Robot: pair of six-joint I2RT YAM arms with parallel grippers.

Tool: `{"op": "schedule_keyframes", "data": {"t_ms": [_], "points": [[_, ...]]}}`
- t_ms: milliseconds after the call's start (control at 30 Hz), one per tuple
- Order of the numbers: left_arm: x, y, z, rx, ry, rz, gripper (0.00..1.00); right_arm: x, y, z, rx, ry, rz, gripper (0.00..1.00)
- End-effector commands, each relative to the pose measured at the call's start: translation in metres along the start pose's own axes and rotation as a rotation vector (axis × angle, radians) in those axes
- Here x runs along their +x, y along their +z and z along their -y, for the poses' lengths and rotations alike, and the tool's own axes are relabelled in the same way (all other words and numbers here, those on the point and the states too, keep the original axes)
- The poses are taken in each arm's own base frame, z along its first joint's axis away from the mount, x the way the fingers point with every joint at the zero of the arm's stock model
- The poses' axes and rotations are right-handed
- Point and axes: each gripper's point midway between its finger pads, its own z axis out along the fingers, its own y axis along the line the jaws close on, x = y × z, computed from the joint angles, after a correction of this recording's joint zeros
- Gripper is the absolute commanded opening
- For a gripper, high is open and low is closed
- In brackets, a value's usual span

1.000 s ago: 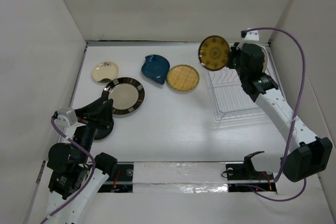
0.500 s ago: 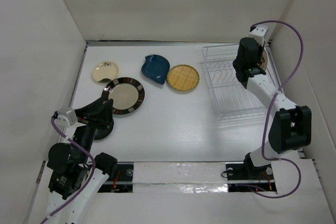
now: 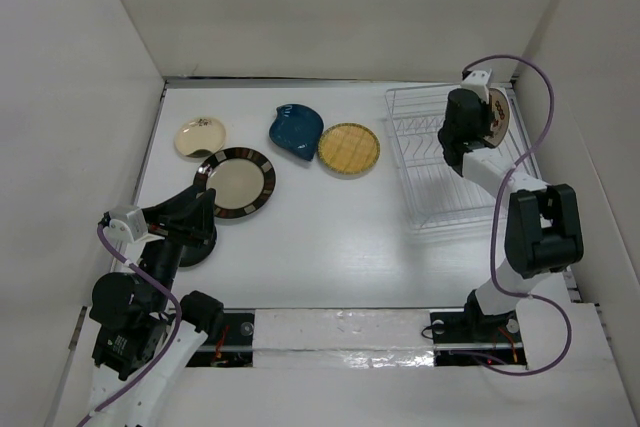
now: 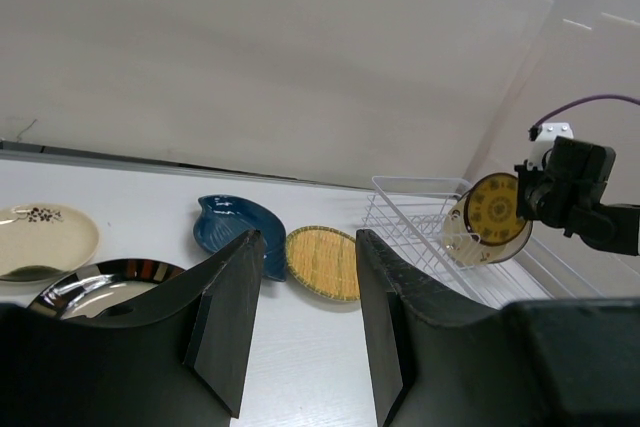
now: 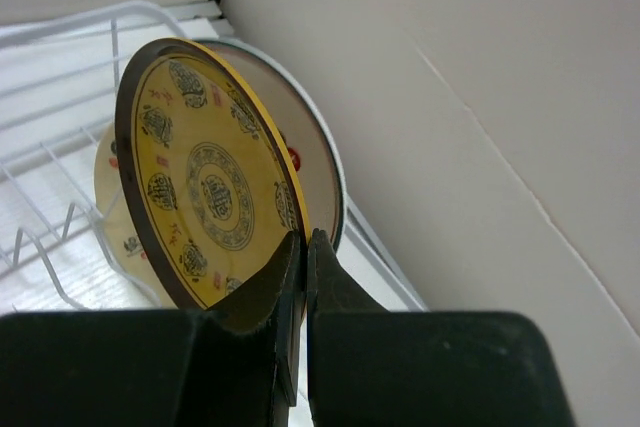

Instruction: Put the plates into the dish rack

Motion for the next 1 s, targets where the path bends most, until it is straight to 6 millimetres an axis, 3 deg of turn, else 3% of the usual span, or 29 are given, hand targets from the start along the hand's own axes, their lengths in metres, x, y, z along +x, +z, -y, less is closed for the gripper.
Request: {"op": "schedule_keyframes", "data": {"t_ms": [0, 167, 267, 367, 400, 500, 533, 600, 633, 700, 733, 767, 800, 833, 867, 900, 967], "points": [[-0.008, 0.002, 0.005, 0.020, -0.010, 0.029, 0.39, 0.000, 0.006, -0.012, -0.021, 0.061, 0.028, 0.00], [-0.008, 0.002, 0.004, 0.017, -0.011, 0.030, 0.39, 0.033, 0.012, -0.041, -0.086, 0.000, -0.035, 0.00], [-0.008, 0.002, 0.005, 0.018, -0.010, 0.028, 0.39, 0.038, 0.009, -0.050, -0.115, 0.007, -0.043, 0.00], [-0.008, 0.002, 0.005, 0.019, -0.010, 0.030, 0.39, 0.034, 0.008, -0.049, -0.120, 0.022, -0.051, 0.14], [-0.008, 0.002, 0.005, 0.019, -0.010, 0.030, 0.39, 0.025, 0.004, -0.049, -0.126, 0.028, -0.045, 0.29], [-0.007, 0.002, 0.005, 0.018, -0.010, 0.027, 0.39, 0.001, -0.007, -0.047, -0.145, 0.069, -0.028, 0.54], [-0.008, 0.002, 0.005, 0.018, -0.009, 0.028, 0.39, -0.011, -0.011, -0.040, -0.146, 0.115, -0.019, 0.60], [-0.007, 0.003, 0.004, 0.017, -0.008, 0.024, 0.39, -0.024, -0.025, -0.045, -0.212, 0.137, -0.028, 0.67], [-0.007, 0.003, 0.004, 0.017, -0.009, 0.024, 0.39, -0.048, -0.040, -0.047, -0.255, 0.202, 0.000, 0.68], [-0.007, 0.003, 0.005, 0.017, -0.008, 0.025, 0.39, -0.066, -0.062, -0.060, -0.346, 0.242, 0.015, 0.67], [-0.007, 0.003, 0.005, 0.017, -0.008, 0.025, 0.39, -0.077, -0.085, -0.074, -0.408, 0.252, 0.026, 0.62], [-0.007, 0.004, 0.004, 0.017, -0.008, 0.024, 0.39, -0.085, -0.099, -0.082, -0.451, 0.266, 0.037, 0.53], [-0.006, 0.004, 0.004, 0.015, -0.008, 0.023, 0.39, -0.089, -0.116, -0.097, -0.531, 0.257, 0.034, 0.29], [-0.005, 0.004, 0.004, 0.014, -0.006, 0.020, 0.39, -0.093, -0.132, -0.112, -0.592, 0.274, 0.027, 0.18], [-0.006, 0.004, 0.004, 0.014, -0.007, 0.020, 0.39, -0.100, -0.161, -0.138, -0.689, 0.274, 0.030, 0.09], [-0.005, 0.005, 0.003, 0.010, -0.007, 0.020, 0.39, -0.095, -0.181, -0.157, -0.777, 0.258, -0.002, 0.00], [-0.005, 0.005, 0.003, 0.010, -0.007, 0.017, 0.39, -0.091, -0.226, -0.192, -0.920, 0.304, -0.059, 0.00]]}}
